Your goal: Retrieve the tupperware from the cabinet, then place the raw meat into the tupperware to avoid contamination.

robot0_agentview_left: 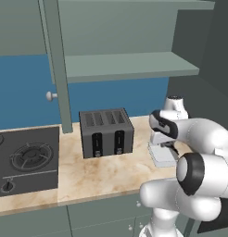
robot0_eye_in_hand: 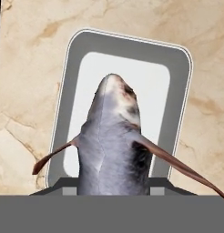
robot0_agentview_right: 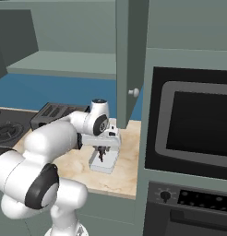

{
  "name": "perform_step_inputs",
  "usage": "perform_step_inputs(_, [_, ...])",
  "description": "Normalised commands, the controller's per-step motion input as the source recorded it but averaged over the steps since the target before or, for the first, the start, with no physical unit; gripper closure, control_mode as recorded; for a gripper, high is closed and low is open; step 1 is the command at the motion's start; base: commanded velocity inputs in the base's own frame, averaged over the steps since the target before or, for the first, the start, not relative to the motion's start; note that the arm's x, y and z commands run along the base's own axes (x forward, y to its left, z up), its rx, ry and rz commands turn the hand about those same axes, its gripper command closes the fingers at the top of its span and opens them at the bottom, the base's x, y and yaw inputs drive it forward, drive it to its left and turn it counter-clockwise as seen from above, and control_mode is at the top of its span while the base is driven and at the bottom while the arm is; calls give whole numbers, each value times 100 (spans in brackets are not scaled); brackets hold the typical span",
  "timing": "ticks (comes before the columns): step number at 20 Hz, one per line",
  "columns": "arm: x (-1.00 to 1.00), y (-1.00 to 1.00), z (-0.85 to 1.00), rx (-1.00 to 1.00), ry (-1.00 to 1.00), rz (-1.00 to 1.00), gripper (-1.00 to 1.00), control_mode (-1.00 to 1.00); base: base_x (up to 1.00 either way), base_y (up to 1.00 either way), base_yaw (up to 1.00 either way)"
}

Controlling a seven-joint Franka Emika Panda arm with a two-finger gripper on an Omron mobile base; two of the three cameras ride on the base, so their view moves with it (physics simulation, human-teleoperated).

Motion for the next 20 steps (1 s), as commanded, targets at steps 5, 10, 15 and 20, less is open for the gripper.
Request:
perform_step_inputs(5, [0, -3, -26, 0, 0, 0, 100, -100, 0, 0, 0])
perform_step_inputs(10, [-1, 0, -26, 0, -3, 0, 100, -100, 0, 0, 0])
perform_step_inputs(15, [0, 0, -21, 2, -4, 0, 100, -100, 0, 0, 0])
perform_step_inputs(20, [0, -4, -22, 2, -4, 0, 100, -100, 0, 0, 0])
